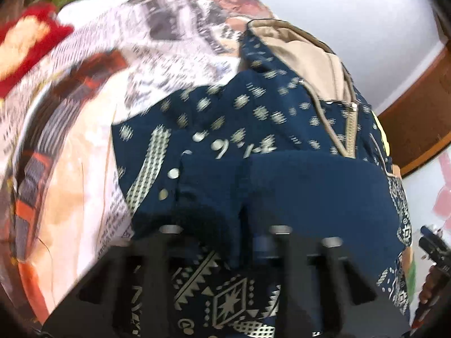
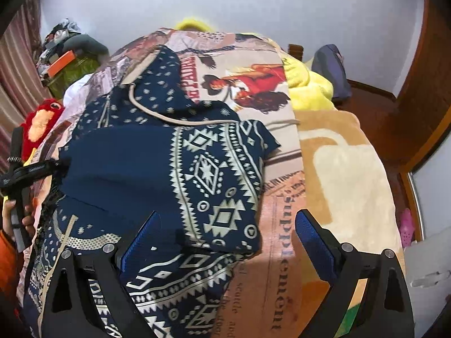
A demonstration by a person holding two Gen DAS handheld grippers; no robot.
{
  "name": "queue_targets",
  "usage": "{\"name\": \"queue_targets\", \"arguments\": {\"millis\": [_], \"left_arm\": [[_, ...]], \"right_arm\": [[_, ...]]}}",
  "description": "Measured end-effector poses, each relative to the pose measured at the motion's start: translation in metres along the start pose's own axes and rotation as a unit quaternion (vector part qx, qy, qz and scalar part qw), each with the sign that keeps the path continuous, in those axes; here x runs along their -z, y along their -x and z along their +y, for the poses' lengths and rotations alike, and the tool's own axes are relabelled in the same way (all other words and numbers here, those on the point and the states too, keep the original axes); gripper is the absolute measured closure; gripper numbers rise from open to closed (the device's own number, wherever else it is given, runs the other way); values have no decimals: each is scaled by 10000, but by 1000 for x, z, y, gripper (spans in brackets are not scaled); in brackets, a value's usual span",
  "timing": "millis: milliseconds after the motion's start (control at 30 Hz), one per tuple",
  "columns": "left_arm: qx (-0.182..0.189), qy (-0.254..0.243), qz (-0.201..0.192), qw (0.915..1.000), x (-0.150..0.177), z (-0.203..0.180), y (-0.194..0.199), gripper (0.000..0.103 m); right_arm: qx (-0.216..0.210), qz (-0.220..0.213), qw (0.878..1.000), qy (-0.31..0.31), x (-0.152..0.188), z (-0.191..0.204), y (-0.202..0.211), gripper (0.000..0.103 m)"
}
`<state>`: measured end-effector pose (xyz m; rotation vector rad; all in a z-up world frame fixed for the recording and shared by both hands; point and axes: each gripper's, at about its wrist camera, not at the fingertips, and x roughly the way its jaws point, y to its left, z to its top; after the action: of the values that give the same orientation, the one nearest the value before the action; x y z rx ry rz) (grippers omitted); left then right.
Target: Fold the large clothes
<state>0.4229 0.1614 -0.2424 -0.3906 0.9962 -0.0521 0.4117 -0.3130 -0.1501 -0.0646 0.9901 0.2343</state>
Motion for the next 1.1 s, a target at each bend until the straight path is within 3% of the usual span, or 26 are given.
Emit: {"name": "queue_targets", "arguments": {"millis": [100,300,400,567,667,733,767,800,933,1100], "left_arm": [[-500,-555,-376,9965,3,-21,22,90],[-769,-843,-715,9909,9,-23,56,90],[-1002,-756,-659,9899,14,-7,57,90],[-1068,-607,-115,9924,26,16,32,88],[-1311,-846,74,9877,38,15,20,77],[-1695,-1095,15,9794,45,11,18,58],[-1905,-1184,-39,9745,47,11,19,43],[-2032,-1245,-84,9711,50,10,21,36],[-1917,-1236,13,9737,57,16,28,34],[-1886,-1226,18,9744,61,19,48,29]], "right_arm": [[36,-53,10000,61,-3,5,1,7],[-78,-7,9999,74,-11,17,-8,7],[-98,155,9998,75,-13,26,-20,7],[10,481,9985,245,-10,39,-45,7],[94,735,9968,290,-4,40,-60,7],[-35,823,9965,115,-2,33,-64,7],[-106,865,9962,-11,-2,29,-65,7],[-143,910,9957,-119,-2,25,-66,7],[-219,1011,9936,-444,0,13,-65,7],[-83,926,9950,-374,-2,14,-50,7]]}}
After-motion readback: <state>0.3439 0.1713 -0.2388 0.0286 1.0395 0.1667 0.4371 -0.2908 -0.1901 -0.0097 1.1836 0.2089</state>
